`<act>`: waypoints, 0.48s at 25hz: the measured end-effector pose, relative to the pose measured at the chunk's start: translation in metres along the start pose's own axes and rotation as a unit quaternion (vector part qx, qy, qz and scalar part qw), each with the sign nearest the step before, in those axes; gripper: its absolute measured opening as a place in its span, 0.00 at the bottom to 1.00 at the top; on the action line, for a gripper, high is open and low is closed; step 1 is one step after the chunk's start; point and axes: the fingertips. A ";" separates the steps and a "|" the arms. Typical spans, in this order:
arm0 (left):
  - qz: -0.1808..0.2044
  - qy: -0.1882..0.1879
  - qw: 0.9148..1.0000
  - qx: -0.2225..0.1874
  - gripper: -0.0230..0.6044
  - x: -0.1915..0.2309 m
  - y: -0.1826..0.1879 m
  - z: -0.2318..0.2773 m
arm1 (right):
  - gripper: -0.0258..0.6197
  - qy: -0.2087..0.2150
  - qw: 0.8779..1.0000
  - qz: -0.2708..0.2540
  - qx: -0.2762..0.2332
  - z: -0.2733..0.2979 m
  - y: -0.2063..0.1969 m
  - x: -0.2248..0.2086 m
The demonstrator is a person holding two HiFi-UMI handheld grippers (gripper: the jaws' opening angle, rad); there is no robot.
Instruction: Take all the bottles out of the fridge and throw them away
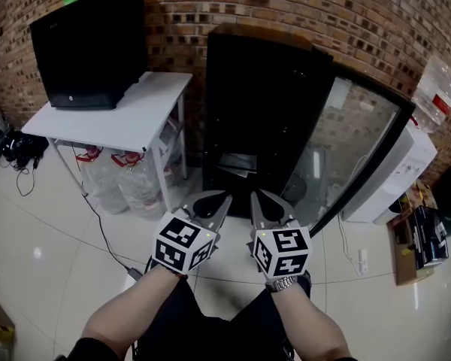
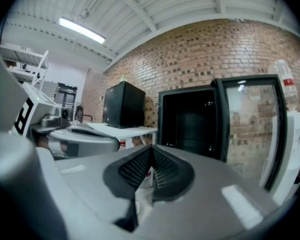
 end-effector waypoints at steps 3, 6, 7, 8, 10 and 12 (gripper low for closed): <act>-0.001 -0.002 1.000 -0.003 0.04 -0.010 0.000 -0.010 | 0.04 -0.002 1.000 -0.001 0.000 -0.013 0.001 0.007; -0.001 -0.005 1.000 -0.003 0.04 -0.018 0.000 -0.015 | 0.04 -0.007 1.000 0.001 -0.001 -0.024 0.001 0.010; -0.002 -0.006 1.000 -0.002 0.04 -0.020 -0.001 -0.017 | 0.04 -0.009 1.000 0.001 -0.001 -0.027 0.001 0.011; -0.002 -0.006 1.000 -0.002 0.04 -0.022 -0.001 -0.018 | 0.04 -0.010 1.000 0.001 -0.001 -0.030 0.001 0.012; -0.001 -0.007 1.000 -0.002 0.04 -0.026 -0.002 -0.020 | 0.04 -0.012 1.000 0.000 -0.001 -0.036 0.000 0.012; 0.000 -0.010 1.000 -0.002 0.04 -0.031 -0.003 -0.020 | 0.04 -0.015 1.000 -0.001 0.000 -0.041 -0.002 0.011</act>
Point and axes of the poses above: the fingertips, and each gripper's own axes: z forward along the fingers, x to its left, y out of its top, and after that the axes turned 2 degrees about -y, right-handed
